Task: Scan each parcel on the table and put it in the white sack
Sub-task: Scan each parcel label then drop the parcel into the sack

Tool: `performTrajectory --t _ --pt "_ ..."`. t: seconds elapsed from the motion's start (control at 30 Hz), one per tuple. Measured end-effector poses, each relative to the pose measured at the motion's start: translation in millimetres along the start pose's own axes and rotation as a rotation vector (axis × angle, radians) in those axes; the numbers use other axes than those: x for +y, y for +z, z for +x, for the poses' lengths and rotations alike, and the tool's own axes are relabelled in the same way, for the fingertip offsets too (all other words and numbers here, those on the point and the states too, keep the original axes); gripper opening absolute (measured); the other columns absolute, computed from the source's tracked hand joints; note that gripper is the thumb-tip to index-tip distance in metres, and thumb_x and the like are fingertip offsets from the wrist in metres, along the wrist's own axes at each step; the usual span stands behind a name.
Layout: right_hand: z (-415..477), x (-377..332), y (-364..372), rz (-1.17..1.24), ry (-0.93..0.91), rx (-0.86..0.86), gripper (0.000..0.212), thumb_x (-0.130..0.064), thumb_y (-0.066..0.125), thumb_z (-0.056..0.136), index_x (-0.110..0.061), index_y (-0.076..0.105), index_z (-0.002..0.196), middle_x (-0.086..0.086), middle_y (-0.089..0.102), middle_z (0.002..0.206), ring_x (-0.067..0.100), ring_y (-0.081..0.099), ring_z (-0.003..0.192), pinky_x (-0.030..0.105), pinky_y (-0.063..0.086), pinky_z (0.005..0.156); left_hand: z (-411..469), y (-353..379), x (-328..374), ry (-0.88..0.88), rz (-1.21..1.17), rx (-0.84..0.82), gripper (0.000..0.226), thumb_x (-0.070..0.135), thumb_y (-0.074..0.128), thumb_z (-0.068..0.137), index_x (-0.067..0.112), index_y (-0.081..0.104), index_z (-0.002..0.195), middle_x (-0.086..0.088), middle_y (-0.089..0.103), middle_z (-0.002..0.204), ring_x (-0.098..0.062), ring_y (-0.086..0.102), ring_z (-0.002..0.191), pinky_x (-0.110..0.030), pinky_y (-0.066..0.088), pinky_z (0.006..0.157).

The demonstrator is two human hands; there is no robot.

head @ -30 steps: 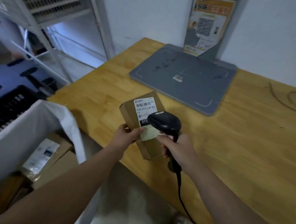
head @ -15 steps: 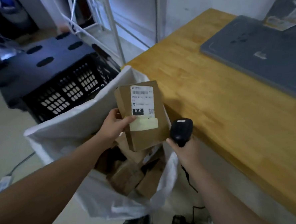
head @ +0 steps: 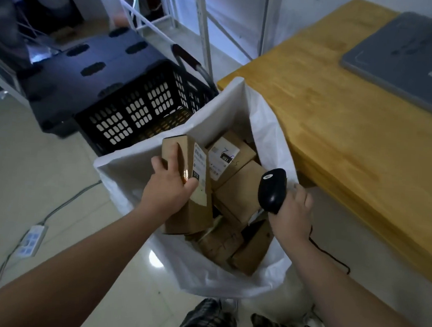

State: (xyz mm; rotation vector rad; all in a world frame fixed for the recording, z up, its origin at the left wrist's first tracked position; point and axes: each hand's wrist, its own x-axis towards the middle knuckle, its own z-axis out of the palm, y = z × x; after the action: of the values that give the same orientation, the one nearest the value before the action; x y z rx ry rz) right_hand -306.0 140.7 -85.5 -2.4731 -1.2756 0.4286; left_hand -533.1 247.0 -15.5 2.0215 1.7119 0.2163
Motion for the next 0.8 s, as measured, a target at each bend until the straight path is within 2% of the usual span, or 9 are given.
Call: performTrajectory --t 0.07,0.13,0.23,0.33,0.4,0.5,0.63,0.73,0.8 --pt "-2.1 -11.4 2.0 -0.005 -0.074 -0.026 0.034 -0.016 0.073 0.077 -0.012 0.060 0.107 0.009 0.050 0.127 0.030 0.042 0.122 0.043 0.040 0.102 0.1 4.9 -5.8 -0.066 -0.038 -0.005 0.080 0.043 0.048 0.091 0.037 -0.010 0.146 -0.013 0.022 0.131 -0.034 0.054 0.090 -0.041 0.050 0.077" --pt "-2.3 -21.7 5.8 0.127 -0.095 -0.087 0.023 -0.010 0.071 0.076 -0.013 0.058 0.094 0.007 0.054 0.110 0.028 0.054 0.104 0.041 0.049 0.086 -0.2 15.2 -10.3 -0.165 -0.151 -0.052 0.079 0.041 0.044 0.096 0.033 -0.014 0.149 -0.015 0.020 0.138 -0.029 0.048 0.093 -0.036 0.042 0.080" --pt "-2.0 -29.9 10.1 0.287 -0.091 -0.123 0.021 -0.011 0.072 0.078 -0.018 0.054 0.087 0.006 0.059 0.098 0.023 0.060 0.090 0.041 0.055 0.074 -1.2 39.3 -16.4 -0.294 -0.296 -0.119 0.078 0.036 0.040 0.100 0.027 -0.018 0.151 -0.021 0.010 0.151 -0.037 0.042 0.118 -0.039 0.037 0.094" --pt "-2.5 -29.1 12.6 0.320 -0.096 -0.170 0.028 -0.008 0.072 0.075 -0.021 0.050 0.084 0.008 0.059 0.095 0.024 0.060 0.089 0.042 0.054 0.074 3.8 62.9 -24.2 -0.373 -0.154 -0.138 0.084 0.027 0.045 0.099 0.015 -0.021 0.150 -0.017 -0.016 0.159 -0.039 0.010 0.145 -0.045 0.021 0.114" --pt "-3.0 -25.6 14.1 0.322 -0.108 -0.186 0.029 -0.010 0.071 0.076 -0.025 0.047 0.081 0.008 0.060 0.094 0.024 0.060 0.088 0.041 0.053 0.072 6.7 72.5 -29.5 -0.292 0.078 -0.086 0.088 0.022 0.049 0.097 0.004 -0.020 0.149 -0.019 -0.022 0.157 -0.037 -0.008 0.147 -0.043 0.007 0.120" --pt "-1.0 -18.1 14.7 0.323 -0.106 -0.211 0.029 -0.008 0.069 0.078 -0.025 0.048 0.085 0.004 0.061 0.090 0.022 0.061 0.085 0.036 0.051 0.069 10.7 77.7 -30.7 -0.128 0.286 -0.013 0.093 0.029 0.051 0.096 0.001 -0.022 0.147 -0.018 -0.024 0.157 -0.033 -0.016 0.147 -0.042 -0.003 0.120" --pt "-0.5 -8.3 2.8 0.367 -0.046 -0.180 0.037 -0.005 0.069 0.081 -0.012 0.048 0.110 0.000 0.057 0.093 0.015 0.055 0.083 0.028 0.045 0.065 10.6 77.5 -2.6 0.063 0.240 -0.052 0.093 0.041 0.054 0.094 0.007 -0.011 0.152 -0.017 -0.009 0.160 -0.032 -0.010 0.148 -0.043 -0.001 0.121" --pt "-2.3 6.2 -13.6 0.425 0.012 -0.113 0.038 -0.007 0.069 0.082 -0.007 0.049 0.114 0.001 0.055 0.096 0.018 0.055 0.087 0.026 0.040 0.063 11.8 77.0 32.5 0.224 0.148 -0.064 0.078 0.034 0.056 0.094 0.009 0.011 0.152 -0.016 0.020 0.156 -0.032 0.014 0.145 -0.044 0.016 0.119" --pt "-3.7 20.1 -27.6 0.431 0.059 -0.084 0.040 -0.009 0.069 0.084 -0.005 0.048 0.117 0.003 0.055 0.097 0.022 0.056 0.089 0.026 0.037 0.060 13.5 77.8 59.0 0.295 0.105 -0.090 0.067 0.032 0.055 0.095 0.009 0.023 0.149 -0.014 0.033 0.148 -0.030 0.029 0.136 -0.040 0.026 0.112"
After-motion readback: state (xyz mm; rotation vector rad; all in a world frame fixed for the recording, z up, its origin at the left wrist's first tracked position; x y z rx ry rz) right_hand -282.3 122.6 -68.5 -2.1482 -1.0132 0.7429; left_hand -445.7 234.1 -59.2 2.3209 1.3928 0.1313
